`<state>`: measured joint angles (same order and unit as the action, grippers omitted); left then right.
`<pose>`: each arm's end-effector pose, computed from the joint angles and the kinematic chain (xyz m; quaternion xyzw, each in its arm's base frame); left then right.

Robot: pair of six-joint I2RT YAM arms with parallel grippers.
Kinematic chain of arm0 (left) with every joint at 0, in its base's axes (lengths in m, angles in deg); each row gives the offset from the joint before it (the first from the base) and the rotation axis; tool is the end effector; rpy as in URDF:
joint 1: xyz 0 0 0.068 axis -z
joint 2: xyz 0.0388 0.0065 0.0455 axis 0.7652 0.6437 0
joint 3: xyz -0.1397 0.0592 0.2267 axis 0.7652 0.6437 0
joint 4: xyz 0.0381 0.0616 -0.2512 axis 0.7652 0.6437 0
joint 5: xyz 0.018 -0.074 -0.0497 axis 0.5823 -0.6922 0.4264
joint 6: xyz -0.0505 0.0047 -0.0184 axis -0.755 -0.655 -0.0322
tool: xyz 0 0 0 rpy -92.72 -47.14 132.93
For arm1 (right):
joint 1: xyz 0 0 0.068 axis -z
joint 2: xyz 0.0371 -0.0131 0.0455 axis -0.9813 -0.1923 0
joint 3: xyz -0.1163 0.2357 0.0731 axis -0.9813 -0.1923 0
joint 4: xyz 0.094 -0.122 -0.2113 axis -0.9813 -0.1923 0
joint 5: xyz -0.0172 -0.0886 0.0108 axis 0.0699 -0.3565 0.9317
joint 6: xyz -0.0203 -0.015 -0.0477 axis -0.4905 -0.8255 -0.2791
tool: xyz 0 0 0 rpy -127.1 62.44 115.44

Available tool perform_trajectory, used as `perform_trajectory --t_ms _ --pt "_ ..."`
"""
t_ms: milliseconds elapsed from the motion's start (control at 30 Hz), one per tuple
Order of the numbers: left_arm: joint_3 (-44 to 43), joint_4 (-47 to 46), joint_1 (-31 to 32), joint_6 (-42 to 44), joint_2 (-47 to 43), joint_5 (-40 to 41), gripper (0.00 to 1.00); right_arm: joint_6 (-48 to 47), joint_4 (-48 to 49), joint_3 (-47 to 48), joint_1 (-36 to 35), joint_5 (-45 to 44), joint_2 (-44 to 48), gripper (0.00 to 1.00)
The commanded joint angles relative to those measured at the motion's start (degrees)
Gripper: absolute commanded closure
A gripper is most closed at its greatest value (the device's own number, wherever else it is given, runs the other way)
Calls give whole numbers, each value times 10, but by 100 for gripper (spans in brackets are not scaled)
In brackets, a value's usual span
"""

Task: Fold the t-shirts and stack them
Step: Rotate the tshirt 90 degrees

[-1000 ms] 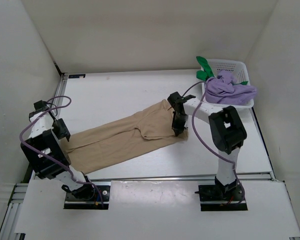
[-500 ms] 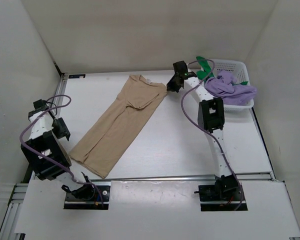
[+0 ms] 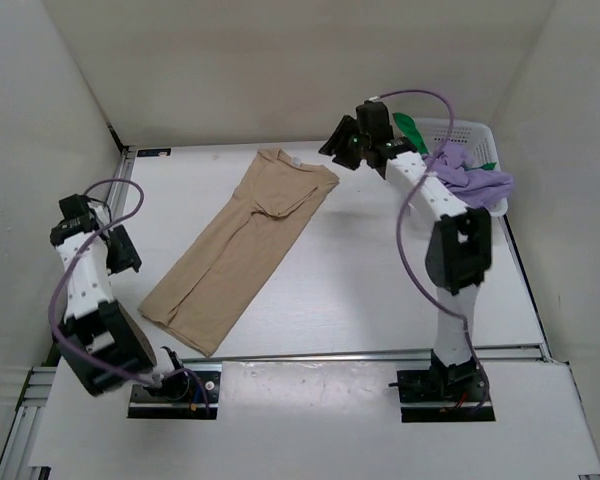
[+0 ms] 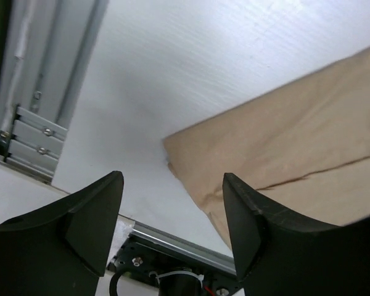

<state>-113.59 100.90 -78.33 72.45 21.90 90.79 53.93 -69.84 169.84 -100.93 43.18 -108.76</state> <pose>0.2289 0.1258 0.2537 -0.2460 0.9589 0.0580 0.1291 0.4787 0.1958 0.2937 0.1606 0.8510 0.2981 0.4013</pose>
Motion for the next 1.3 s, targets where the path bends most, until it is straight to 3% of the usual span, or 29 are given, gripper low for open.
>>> perform_trajectory --t_ms 0,133,267,433,567,833,967,1133,1267 --pt "21 10 -9 0 -122 -19 22 -44 -93 -159 -39 26 146 46" --pt "60 28 -9 0 -207 -19 19 63 -36 -399 -115 54 266 44" --pt "65 59 -14 0 -252 -19 18 184 47 -492 -209 119 297 44" --pt "44 99 -14 0 -277 23 15 296 109 -476 -324 141 252 44" --pt "39 136 -14 0 -288 55 14 380 145 -480 -375 136 215 44" --pt "33 173 -14 0 -311 75 12 621 321 -511 -472 107 115 47" --pt "40 147 -14 0 -316 70 9 612 236 -423 -493 101 62 47" --pt "41 126 -14 0 -289 59 9 657 267 -418 -498 70 23 47" --pt "36 120 -14 0 -282 35 9 646 158 -342 -493 65 -8 49"
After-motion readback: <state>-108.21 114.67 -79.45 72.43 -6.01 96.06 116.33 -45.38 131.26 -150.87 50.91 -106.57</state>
